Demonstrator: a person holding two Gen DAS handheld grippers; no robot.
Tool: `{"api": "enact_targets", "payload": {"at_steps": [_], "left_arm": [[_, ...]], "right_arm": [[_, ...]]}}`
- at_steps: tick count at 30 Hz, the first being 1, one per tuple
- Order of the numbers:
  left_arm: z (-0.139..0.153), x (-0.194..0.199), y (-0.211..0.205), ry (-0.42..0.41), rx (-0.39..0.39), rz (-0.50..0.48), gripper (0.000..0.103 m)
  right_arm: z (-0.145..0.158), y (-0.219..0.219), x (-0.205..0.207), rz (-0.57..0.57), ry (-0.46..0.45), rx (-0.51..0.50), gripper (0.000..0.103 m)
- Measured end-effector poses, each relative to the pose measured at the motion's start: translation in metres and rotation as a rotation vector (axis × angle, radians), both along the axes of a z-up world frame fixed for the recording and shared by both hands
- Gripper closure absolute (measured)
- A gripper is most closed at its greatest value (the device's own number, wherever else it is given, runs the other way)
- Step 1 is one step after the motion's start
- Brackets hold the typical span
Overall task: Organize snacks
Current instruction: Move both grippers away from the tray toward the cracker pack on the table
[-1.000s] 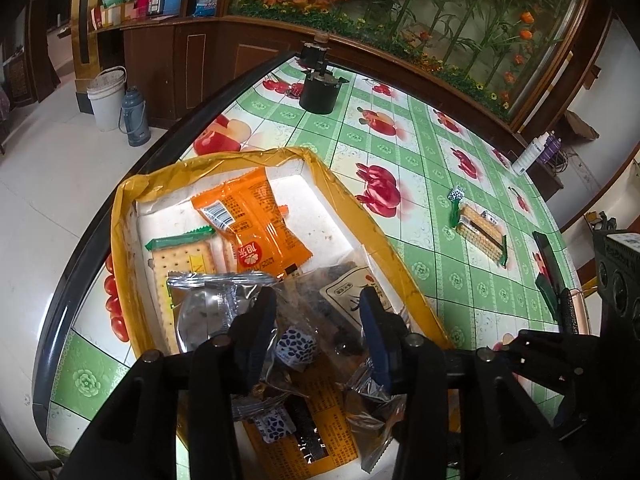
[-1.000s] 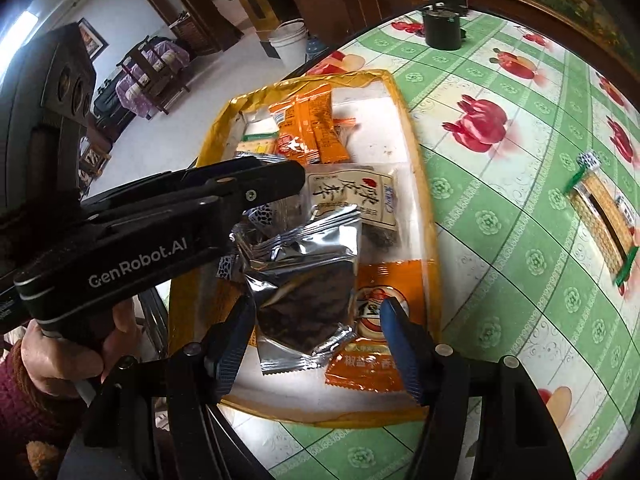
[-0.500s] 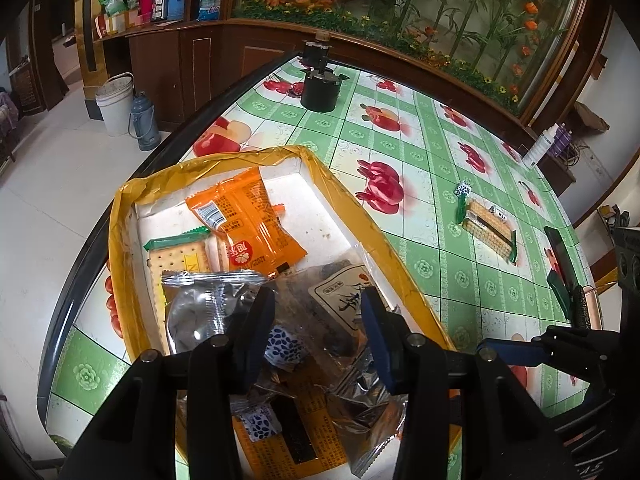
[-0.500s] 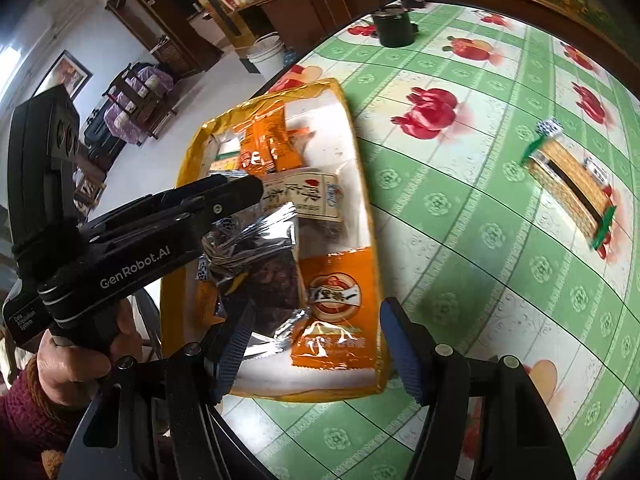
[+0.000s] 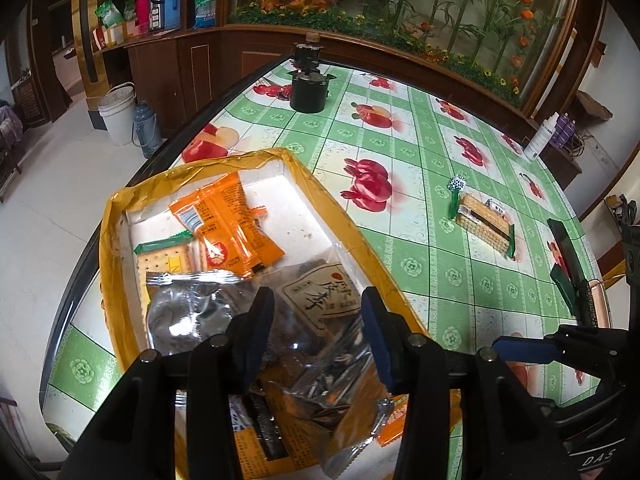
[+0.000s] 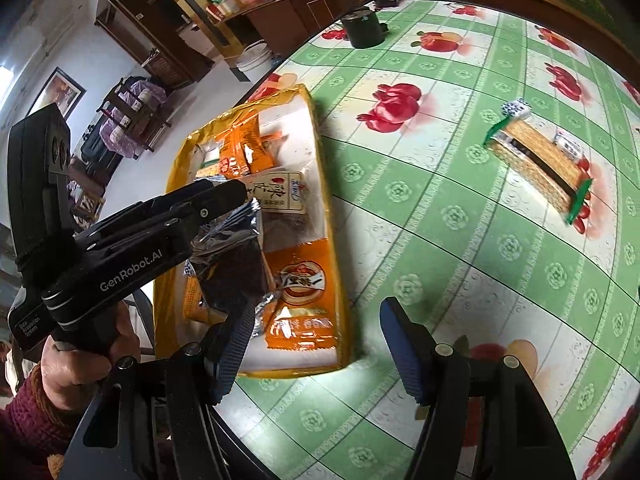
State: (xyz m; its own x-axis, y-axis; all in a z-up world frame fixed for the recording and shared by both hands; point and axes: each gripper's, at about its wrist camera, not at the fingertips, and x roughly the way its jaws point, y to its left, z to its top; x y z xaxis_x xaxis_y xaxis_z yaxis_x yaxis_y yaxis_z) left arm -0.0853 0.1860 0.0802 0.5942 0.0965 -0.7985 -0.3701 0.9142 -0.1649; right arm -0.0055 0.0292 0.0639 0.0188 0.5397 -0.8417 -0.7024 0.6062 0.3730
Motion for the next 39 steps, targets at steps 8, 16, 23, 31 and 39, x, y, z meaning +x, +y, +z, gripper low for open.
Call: {"api": "enact_targets", "payload": {"at_steps": [8,16,23,31,39], "left_arm": [[0.002,0.007,-0.019,0.010,0.025,-0.011,0.059],[0.004,0.017,-0.045,0.017,0.052,-0.045,0.058],[0.005,0.028,-0.070,0.019,0.057,-0.082,0.058],[0.005,0.039,-0.109,0.023,0.040,-0.158,0.053],[0.002,0.044,-0.151,0.044,0.051,-0.251,0.052]], "right_arm": [[-0.001,-0.020,0.009,-0.028,0.011,0.003,0.033],[-0.004,-0.047,0.020,-0.067,0.029,0.009,0.033],[-0.006,-0.075,0.031,-0.116,0.044,0.010,0.034],[-0.009,-0.131,0.066,-0.262,0.017,-0.034,0.034],[-0.014,-0.210,0.136,-0.498,-0.003,-0.101,0.034]]}}
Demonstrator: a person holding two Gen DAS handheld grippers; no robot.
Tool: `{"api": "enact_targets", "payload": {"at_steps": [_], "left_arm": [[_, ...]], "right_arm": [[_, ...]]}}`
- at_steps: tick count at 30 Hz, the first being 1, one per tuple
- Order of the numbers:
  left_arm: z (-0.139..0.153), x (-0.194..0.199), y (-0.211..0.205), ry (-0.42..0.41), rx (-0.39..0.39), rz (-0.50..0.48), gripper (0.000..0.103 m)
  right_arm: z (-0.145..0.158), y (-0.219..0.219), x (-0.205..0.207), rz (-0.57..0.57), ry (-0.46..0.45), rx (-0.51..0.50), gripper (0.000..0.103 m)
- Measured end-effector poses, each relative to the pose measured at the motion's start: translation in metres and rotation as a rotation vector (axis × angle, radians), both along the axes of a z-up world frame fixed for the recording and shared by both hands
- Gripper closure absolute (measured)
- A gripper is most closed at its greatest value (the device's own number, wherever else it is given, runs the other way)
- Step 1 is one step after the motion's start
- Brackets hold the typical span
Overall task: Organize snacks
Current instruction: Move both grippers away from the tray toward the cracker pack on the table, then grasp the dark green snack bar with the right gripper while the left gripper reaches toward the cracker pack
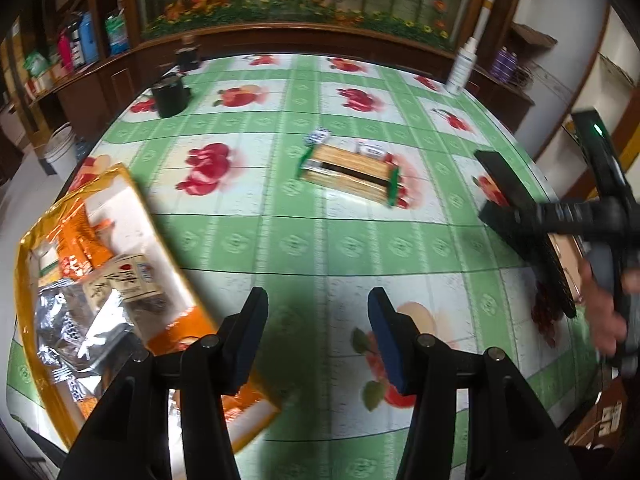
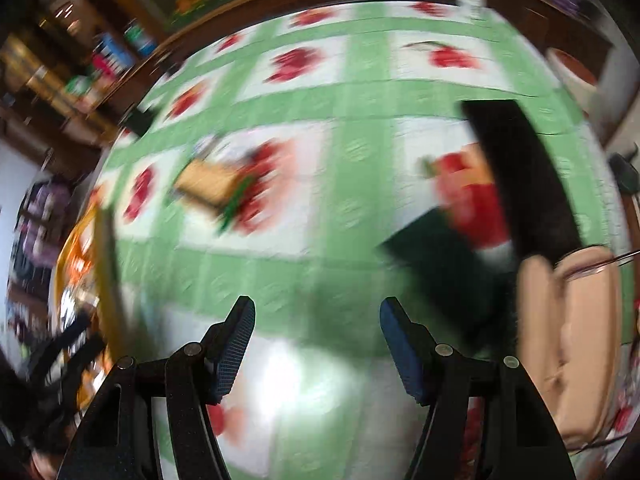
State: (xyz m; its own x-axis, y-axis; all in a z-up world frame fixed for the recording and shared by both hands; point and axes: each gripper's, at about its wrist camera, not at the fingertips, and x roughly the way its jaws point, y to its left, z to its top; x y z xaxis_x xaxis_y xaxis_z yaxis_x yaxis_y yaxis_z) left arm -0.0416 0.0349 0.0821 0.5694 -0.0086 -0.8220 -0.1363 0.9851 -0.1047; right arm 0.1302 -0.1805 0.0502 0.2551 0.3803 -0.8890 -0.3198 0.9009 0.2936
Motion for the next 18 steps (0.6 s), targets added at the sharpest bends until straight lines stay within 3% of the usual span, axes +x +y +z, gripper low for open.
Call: {"api": "enact_targets", "payload": {"at_steps": [8,11,18], "left_arm": [[-0.001,-0.001,-0.019,0.009,0.011,-0.041,0.052],[-0.002,-0.002,-0.019,0.012,0.012,-0.042,0.052],[-0.007,0.002,-0.018,0.028,-0.005,-0.035,0.052]], "right_arm": [[-0.013,-0.035,0.062,-0.100,0.066,-0.023,0.034],[-0.012,-0.041,0.072,-0.115,0.045,-0.077,0.034],[-0.023,-0.041,0.080,-0.054,0.116,-0.052,0.031]]}}
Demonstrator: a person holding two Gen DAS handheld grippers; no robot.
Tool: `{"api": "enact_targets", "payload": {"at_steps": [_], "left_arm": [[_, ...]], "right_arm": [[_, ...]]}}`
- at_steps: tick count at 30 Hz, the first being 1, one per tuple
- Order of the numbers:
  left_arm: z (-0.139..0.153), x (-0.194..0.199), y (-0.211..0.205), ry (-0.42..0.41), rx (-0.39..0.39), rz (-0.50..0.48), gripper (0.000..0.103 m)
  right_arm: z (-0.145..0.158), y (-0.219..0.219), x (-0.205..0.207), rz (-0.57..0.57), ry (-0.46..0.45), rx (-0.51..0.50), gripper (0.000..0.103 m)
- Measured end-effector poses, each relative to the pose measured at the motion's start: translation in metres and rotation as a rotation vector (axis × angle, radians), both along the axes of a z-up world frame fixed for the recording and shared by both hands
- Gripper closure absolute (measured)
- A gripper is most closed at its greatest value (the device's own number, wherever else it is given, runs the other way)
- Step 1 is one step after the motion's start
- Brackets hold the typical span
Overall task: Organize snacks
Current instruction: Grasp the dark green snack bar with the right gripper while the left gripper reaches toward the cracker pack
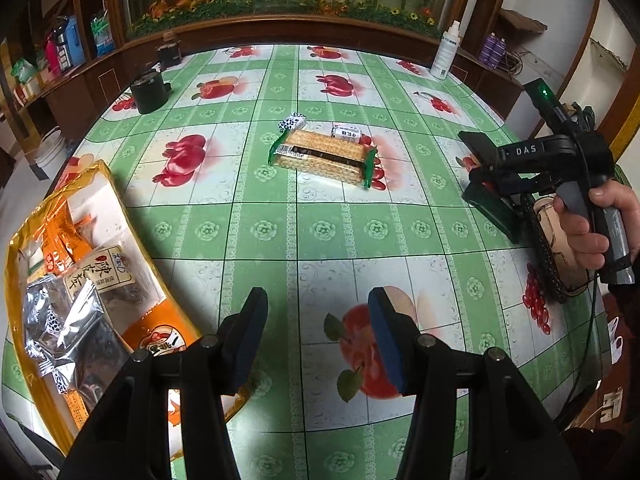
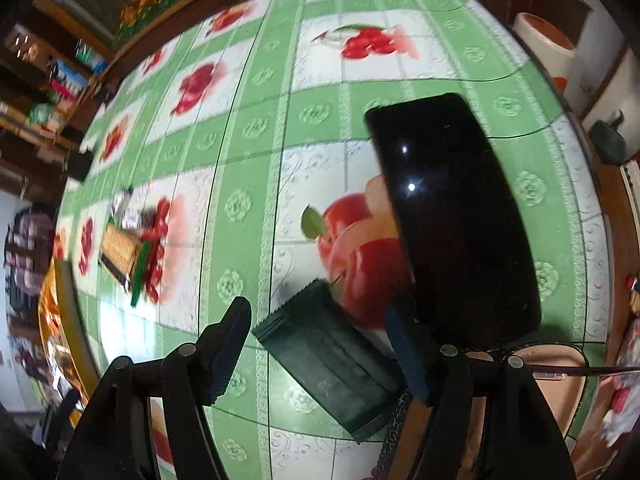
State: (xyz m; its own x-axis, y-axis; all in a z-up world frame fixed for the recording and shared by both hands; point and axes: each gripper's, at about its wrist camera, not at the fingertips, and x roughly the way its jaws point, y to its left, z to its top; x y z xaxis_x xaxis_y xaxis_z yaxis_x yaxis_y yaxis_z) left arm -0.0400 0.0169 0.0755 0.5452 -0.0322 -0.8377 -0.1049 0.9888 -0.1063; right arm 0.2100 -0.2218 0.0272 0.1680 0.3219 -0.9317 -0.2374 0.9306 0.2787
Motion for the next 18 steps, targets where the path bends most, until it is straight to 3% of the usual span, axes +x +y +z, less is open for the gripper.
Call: {"api": "enact_targets", "payload": {"at_steps": [7,11,15,18], "left_arm": [[-0.001,0.006,-0.004,0.004,-0.007,-0.016,0.052],[0.000,0.010,-0.004,0.012,-0.019,-0.026,0.052],[0.003,0.019,0.002,0.017,-0.053,-0.029,0.051],[0.007,0.035,0.008,0.043,-0.108,-0.035,0.051]], "right_arm": [[-0.004,0.030,-0.035,0.115,0.062,0.038,0.030],[-0.004,0.048,-0.062,0.209,0.168,0.154,0.030],[0.020,0.041,-0.066,0.194,0.076,0.140,0.030],[0.036,0.022,-0.063,0.133,0.055,0.192,0.030]]}}
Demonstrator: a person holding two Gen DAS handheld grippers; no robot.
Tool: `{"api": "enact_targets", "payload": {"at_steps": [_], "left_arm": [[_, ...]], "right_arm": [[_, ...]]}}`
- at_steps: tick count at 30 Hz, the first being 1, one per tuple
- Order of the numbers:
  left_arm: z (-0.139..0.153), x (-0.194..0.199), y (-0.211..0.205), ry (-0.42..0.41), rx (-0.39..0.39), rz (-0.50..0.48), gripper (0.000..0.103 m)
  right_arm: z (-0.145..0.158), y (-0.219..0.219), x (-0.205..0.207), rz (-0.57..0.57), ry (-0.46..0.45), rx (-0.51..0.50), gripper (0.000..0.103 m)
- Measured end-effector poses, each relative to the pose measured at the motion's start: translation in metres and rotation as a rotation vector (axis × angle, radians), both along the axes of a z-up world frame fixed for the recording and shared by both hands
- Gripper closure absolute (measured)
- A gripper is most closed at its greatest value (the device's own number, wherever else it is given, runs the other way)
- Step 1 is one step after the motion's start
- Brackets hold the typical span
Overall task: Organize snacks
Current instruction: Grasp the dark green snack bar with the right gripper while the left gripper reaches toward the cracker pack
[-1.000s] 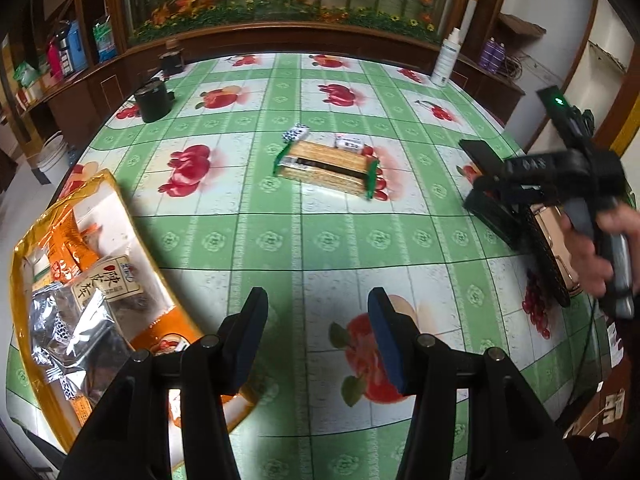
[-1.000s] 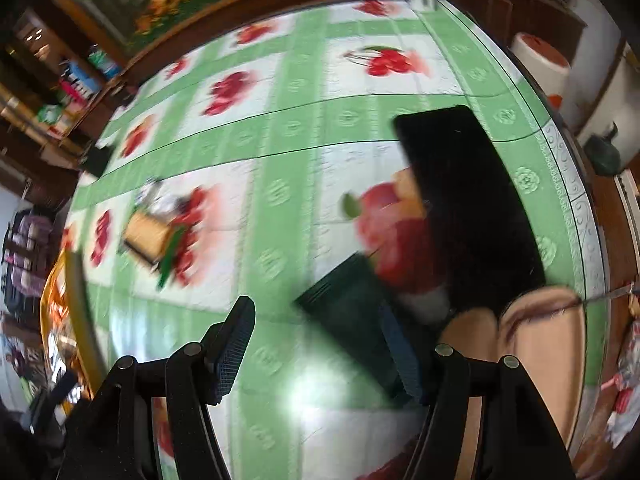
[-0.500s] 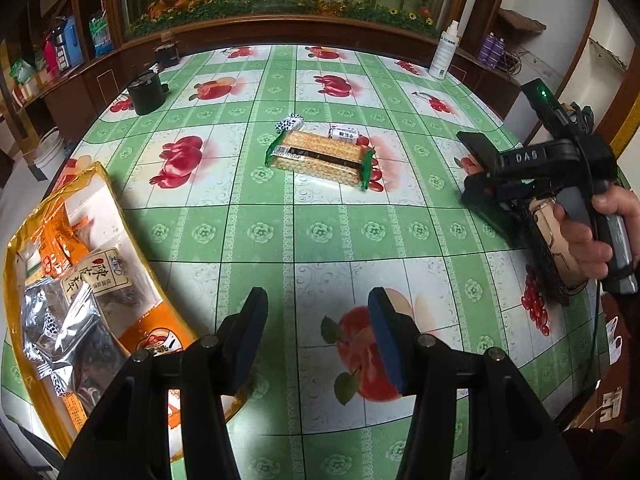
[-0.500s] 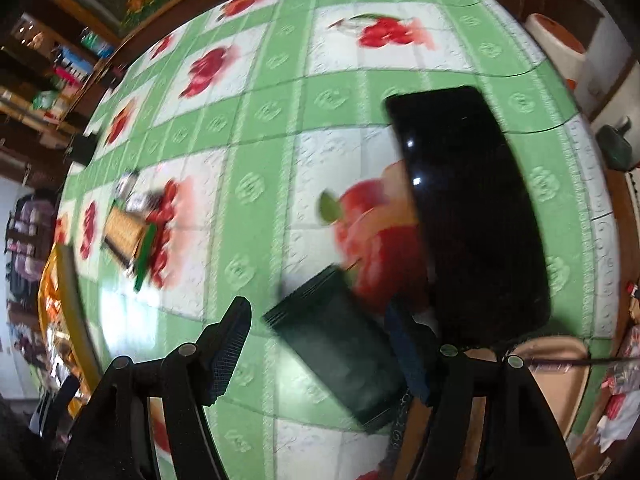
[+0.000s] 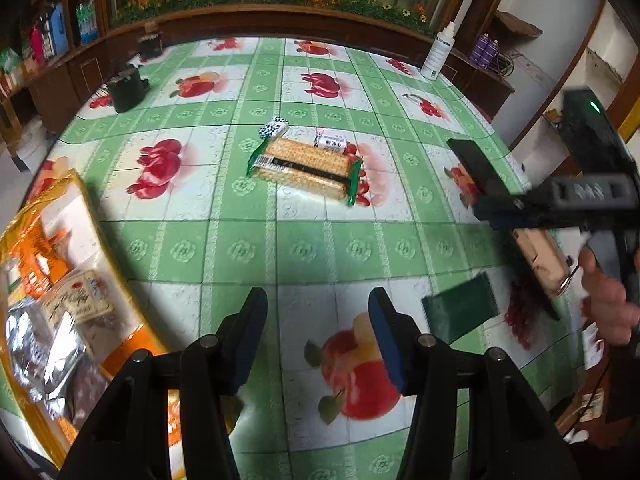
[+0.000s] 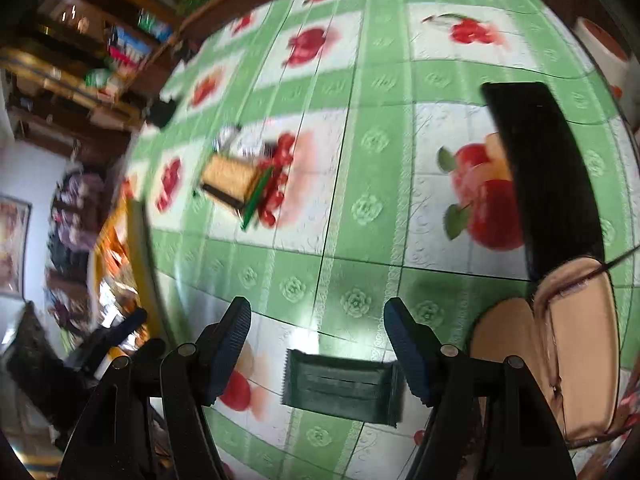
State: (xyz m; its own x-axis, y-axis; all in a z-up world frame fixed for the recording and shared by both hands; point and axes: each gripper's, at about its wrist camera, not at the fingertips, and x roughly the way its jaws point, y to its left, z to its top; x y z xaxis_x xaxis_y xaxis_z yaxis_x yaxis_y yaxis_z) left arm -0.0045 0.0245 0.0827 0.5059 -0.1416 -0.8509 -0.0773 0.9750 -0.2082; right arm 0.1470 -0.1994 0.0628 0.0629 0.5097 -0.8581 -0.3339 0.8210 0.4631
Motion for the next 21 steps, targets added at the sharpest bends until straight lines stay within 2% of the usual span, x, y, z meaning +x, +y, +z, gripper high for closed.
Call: {"api": "enact_targets", "payload": {"at_steps": [3,7,12,14,18,21], "left_arm": [[0.007,0.031,0.010,0.013,-0.069,0.009,0.051],[0.004,0.086,0.025,0.064,-0.073,0.087,0.051],[-0.038,0.152,0.053,0.201,-0.139,0.217,0.051],[-0.047,0.166,0.058,0.215,-0.125,0.250,0.051],[-0.049,0.191,0.047,0.204,-0.061,0.182,0.050],[-0.048,0.192,0.041,0.196,-0.015,0.172,0.050]], "right_arm": [[0.011,-0.006,-0.006,-0.008,-0.020,0.020,0.030],[0.021,-0.004,-0.024,-0.007,-0.047,0.028,0.030],[0.027,-0.012,-0.049,-0.007,-0.081,0.008,0.030],[0.024,-0.013,-0.056,-0.013,-0.075,0.008,0.030],[0.020,-0.017,-0.069,-0.025,-0.067,0.000,0.030],[0.011,-0.020,-0.074,-0.035,-0.046,-0.012,0.030]]}}
